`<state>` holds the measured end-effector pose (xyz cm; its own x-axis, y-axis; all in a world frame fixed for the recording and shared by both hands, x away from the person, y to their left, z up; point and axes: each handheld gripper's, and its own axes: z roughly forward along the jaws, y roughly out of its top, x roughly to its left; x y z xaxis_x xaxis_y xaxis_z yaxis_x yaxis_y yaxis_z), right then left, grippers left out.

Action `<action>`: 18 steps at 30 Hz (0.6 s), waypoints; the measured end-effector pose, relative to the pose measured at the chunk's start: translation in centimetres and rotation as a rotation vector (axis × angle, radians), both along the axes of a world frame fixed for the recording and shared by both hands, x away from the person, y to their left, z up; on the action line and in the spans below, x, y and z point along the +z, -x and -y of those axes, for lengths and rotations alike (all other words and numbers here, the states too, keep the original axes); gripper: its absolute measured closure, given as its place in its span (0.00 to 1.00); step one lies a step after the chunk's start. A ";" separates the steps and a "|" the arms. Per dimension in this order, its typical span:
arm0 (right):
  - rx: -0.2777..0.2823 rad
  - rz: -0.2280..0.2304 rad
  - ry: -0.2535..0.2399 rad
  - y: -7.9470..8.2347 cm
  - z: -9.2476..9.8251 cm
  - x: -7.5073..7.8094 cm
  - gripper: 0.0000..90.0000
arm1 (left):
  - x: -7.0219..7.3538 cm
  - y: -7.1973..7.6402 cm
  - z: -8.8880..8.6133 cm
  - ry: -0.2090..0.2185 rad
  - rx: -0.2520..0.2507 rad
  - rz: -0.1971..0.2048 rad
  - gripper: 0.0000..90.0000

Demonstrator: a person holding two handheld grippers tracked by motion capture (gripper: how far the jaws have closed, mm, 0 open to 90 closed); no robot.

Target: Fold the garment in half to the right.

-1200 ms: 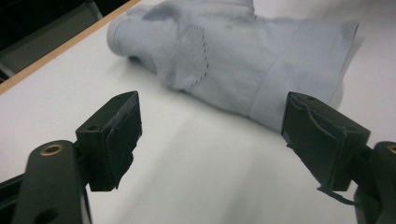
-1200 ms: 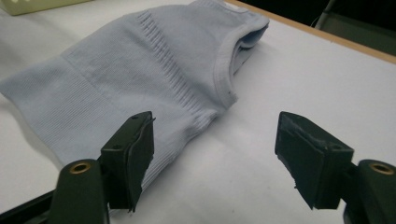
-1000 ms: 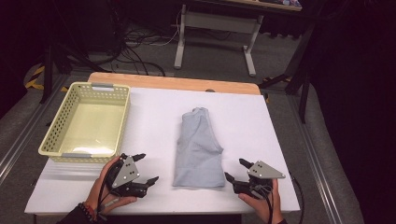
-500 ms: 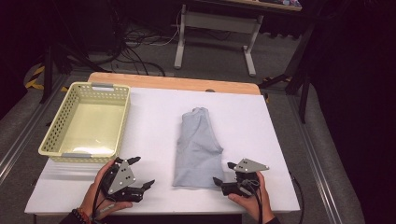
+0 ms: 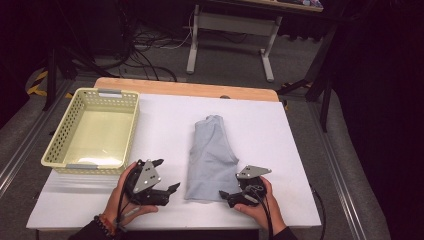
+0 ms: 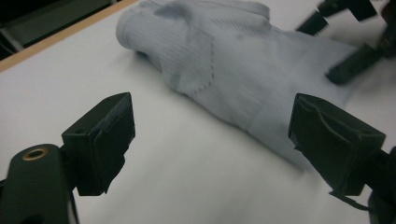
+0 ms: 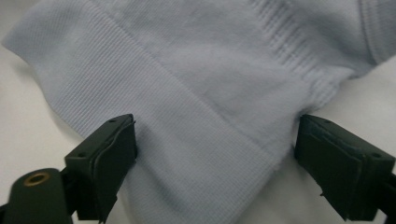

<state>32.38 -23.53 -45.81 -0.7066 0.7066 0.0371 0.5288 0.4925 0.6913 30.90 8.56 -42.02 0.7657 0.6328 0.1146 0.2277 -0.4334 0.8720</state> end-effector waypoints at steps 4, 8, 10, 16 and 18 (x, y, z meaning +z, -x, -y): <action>0.008 0.004 -0.008 0.3 -0.3 0.0 0.25 | 0.9 -1.6 2.1 0.049 -0.021 -0.042 0.15; 0.015 0.005 -0.024 0.5 -0.3 0.0 0.32 | 0.6 -5.2 5.9 0.025 -0.006 -0.121 0.14; 0.021 0.008 -0.028 0.5 -0.3 0.0 0.35 | 0.1 -5.9 6.6 0.012 0.005 -0.134 0.13; 0.044 0.009 -0.048 0.7 -0.1 0.0 0.46 | -3.2 -9.4 7.6 0.000 0.078 -0.341 0.09; 0.056 0.006 -0.056 0.8 -0.1 0.0 0.50 | -3.8 -9.7 7.5 -0.008 0.080 -0.400 0.09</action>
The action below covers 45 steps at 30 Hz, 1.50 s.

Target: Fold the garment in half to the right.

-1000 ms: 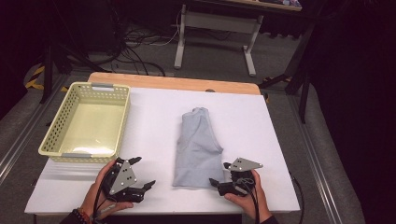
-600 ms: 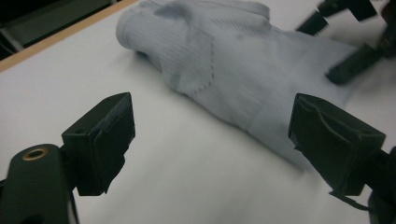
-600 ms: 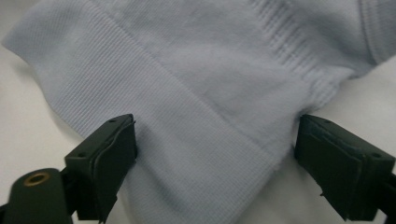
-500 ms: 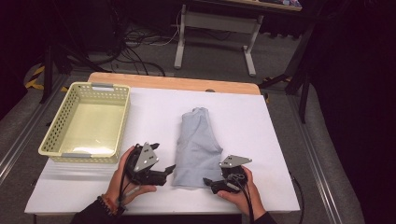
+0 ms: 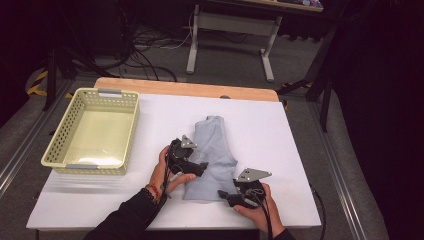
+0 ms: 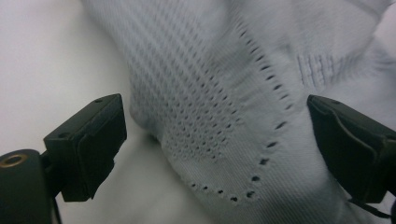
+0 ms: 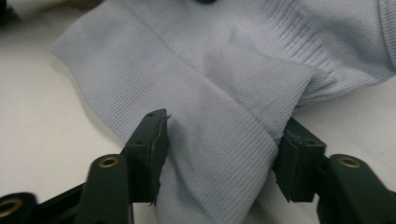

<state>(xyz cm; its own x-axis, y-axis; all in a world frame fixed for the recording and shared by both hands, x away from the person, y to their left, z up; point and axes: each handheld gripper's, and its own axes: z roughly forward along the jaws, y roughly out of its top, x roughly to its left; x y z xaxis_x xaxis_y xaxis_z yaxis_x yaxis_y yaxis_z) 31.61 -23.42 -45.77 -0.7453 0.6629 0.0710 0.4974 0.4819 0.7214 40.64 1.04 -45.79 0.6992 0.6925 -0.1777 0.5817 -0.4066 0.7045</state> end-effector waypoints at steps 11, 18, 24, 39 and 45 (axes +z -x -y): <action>0.038 -0.023 -0.043 0.2 -0.1 0.0 0.75 | -0.4 0.7 -0.3 0.070 -0.093 -0.040 0.53; 0.042 0.010 -0.046 0.5 -0.2 0.0 0.83 | -0.2 1.1 -0.5 0.104 -0.135 -0.009 0.76; 0.045 0.048 -0.037 0.8 -0.2 0.0 0.84 | 0.1 1.5 -0.5 0.099 -0.150 0.032 0.78; 0.059 0.111 -0.043 1.4 -0.4 0.3 0.85 | 1.2 2.3 -0.8 0.091 -0.166 0.092 0.79; 0.060 0.132 -0.047 1.6 -0.5 0.5 0.85 | 1.7 2.6 -0.9 0.083 -0.169 0.115 0.79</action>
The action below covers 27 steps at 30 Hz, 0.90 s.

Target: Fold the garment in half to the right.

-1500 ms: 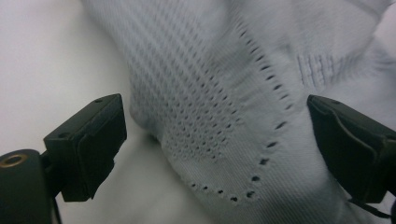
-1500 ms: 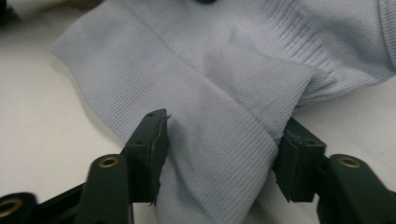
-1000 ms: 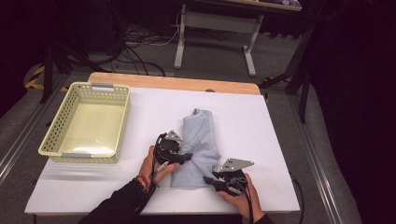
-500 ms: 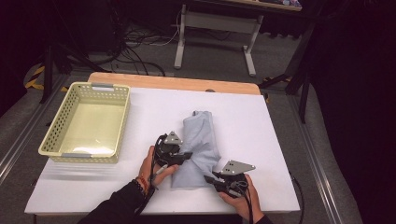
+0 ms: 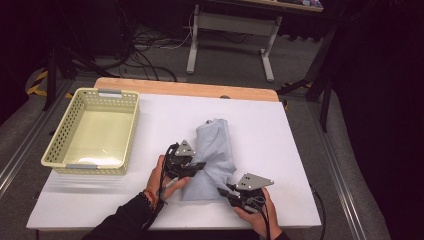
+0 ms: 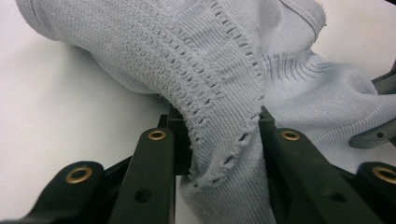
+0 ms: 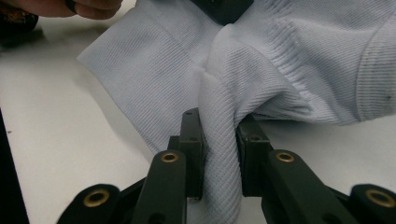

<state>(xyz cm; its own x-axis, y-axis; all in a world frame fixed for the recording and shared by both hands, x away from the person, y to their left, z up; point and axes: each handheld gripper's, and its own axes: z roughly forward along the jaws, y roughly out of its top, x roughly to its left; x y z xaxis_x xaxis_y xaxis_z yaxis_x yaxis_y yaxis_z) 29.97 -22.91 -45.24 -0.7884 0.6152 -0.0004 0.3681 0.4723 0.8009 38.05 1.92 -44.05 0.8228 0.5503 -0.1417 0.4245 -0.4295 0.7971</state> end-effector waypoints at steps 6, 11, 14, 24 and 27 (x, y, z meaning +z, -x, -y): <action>0.003 0.013 -0.004 0.1 0.0 0.2 0.85 | 0.2 0.1 -0.1 0.004 -0.002 0.007 0.79; 0.003 0.022 -0.009 0.2 -0.1 0.4 0.85 | 0.6 0.1 -0.3 0.013 -0.002 0.014 0.79; 0.003 0.031 -0.016 0.1 -0.4 0.7 0.85 | 0.9 0.0 -0.7 0.012 0.002 0.025 0.79; 0.016 0.068 -0.018 -0.6 -1.6 1.3 0.85 | 1.9 -0.3 -2.0 0.018 0.027 0.050 0.79; 0.021 0.079 -0.021 -0.8 -1.8 1.5 0.85 | 2.1 -0.4 -2.2 0.023 0.030 0.051 0.79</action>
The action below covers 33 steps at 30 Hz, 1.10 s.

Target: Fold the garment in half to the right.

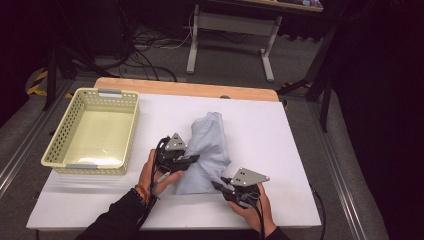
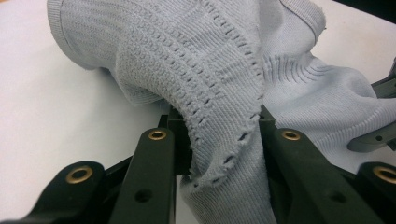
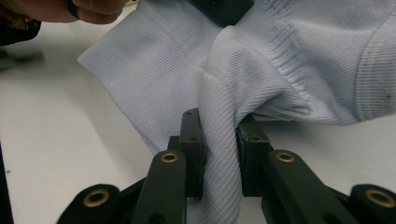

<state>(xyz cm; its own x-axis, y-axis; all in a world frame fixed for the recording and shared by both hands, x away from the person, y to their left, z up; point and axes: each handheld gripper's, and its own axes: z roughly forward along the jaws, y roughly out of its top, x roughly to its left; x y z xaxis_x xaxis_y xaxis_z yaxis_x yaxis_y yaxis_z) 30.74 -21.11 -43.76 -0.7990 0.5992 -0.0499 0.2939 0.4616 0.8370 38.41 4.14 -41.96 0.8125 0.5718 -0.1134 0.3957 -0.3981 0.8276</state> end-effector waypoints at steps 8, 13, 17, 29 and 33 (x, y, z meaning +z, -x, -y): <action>0.001 0.022 -0.009 -0.2 -0.5 0.6 0.85 | 0.6 -0.1 -0.7 0.015 0.006 0.013 0.79; 0.003 0.033 -0.015 -0.4 -1.1 0.8 0.85 | 1.0 -0.4 -1.4 0.027 0.014 0.013 0.79; 0.007 0.036 -0.021 -0.7 -1.5 0.9 0.85 | 1.2 -0.4 -1.9 0.030 0.021 0.017 0.79; 0.040 0.052 -0.031 -0.8 -2.5 1.1 0.85 | 1.5 0.4 -3.2 0.026 0.052 0.033 0.79; 0.057 0.052 -0.035 -1.0 -3.0 1.1 0.85 | 1.6 0.7 -3.9 0.023 0.067 0.041 0.79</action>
